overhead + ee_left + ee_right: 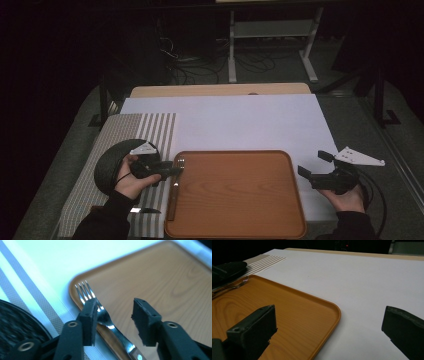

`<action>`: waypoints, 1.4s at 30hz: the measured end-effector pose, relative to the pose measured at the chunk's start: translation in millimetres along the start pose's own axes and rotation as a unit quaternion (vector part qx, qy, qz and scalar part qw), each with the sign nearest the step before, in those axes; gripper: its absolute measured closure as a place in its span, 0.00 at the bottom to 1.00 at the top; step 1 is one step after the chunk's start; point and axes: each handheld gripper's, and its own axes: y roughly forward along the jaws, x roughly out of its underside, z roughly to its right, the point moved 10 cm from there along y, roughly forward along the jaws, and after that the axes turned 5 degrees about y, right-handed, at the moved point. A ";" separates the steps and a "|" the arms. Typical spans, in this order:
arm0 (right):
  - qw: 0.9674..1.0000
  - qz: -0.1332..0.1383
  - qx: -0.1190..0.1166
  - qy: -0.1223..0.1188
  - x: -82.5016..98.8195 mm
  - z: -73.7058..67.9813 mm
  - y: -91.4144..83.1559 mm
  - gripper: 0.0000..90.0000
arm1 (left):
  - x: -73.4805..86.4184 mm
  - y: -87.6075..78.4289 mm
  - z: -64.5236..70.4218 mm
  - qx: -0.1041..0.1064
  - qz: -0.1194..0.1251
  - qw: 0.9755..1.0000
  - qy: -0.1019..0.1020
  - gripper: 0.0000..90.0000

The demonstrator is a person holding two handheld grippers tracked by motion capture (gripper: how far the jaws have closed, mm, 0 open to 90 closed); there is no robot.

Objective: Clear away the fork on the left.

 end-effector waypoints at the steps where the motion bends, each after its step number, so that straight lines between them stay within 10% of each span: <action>1: 1.000 0.000 0.000 0.000 0.0 -0.1 0.0 0.00 | -2.6 -2.9 -3.0 -0.004 0.012 1.000 -0.001 0.59; 9: 1.000 -0.003 0.001 0.000 0.8 0.2 0.4 0.00 | -5.7 -15.8 -12.8 -0.004 0.040 0.999 0.011 0.30; 15: 1.000 -0.002 0.002 0.000 0.6 0.2 0.0 0.00 | -15.1 -36.4 -31.0 -0.058 0.112 0.992 0.028 0.25; 20: 1.000 -0.005 0.001 0.001 1.2 -0.1 0.4 0.00 | -5.2 -44.3 -46.3 -0.072 0.107 0.991 0.037 0.15; 26: 1.000 -0.007 -0.001 0.000 1.7 -0.8 1.0 0.00 | -7.4 -60.3 -56.2 -0.086 0.162 0.982 0.048 0.15; 30: 1.000 -0.010 -0.003 0.001 2.6 -1.4 1.5 0.00 | -7.3 -67.8 -59.5 -0.083 0.178 0.980 0.010 0.16; 36: 1.000 -0.009 -0.003 0.001 2.4 -1.3 1.4 0.00 | -7.6 -73.6 -65.6 -0.103 0.218 0.968 0.070 0.11; 39: 1.000 -0.009 -0.004 0.001 2.5 -1.6 1.5 0.00 | -3.6 -71.8 -62.3 -0.072 0.227 0.968 0.073 0.02; 42: 1.000 -0.008 -0.004 0.002 2.3 -1.3 1.2 0.00 | -4.8 -75.3 -58.7 -0.066 0.243 0.963 0.096 0.02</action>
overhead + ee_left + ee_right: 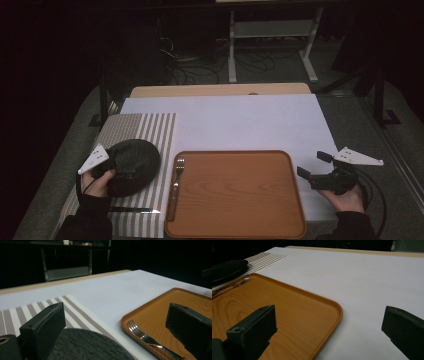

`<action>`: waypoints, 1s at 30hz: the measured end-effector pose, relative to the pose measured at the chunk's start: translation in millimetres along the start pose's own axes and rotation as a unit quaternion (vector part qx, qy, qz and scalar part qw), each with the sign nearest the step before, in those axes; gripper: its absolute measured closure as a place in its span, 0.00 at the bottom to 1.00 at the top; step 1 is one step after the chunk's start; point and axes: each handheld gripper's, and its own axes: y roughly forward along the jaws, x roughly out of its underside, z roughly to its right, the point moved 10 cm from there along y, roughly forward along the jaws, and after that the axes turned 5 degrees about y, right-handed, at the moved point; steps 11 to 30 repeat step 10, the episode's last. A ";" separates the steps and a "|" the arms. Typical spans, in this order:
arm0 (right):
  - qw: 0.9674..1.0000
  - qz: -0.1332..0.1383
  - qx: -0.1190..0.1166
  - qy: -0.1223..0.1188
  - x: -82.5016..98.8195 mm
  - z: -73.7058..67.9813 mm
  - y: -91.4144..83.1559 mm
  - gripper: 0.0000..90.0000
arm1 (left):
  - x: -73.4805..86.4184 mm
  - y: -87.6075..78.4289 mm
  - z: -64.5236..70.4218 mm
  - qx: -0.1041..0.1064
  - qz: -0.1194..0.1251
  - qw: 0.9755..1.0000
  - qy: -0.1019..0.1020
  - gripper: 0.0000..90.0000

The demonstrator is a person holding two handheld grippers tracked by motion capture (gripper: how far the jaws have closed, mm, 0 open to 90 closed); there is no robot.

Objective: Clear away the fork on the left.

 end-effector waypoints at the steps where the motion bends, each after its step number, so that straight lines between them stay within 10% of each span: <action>1: 1.000 0.000 0.000 0.000 0.0 0.1 0.0 0.00 | -0.7 -1.6 -0.3 -0.003 -0.001 1.000 0.006 0.02; 9: 1.000 0.000 0.001 -0.001 0.3 -0.1 0.4 0.00 | 8.8 -15.1 -13.0 -0.035 -0.011 0.999 0.004 0.02; 30: 1.000 0.000 0.001 -0.001 0.1 -0.1 0.1 0.00 | 9.6 -16.7 -12.7 -0.033 -0.011 0.999 0.002 0.02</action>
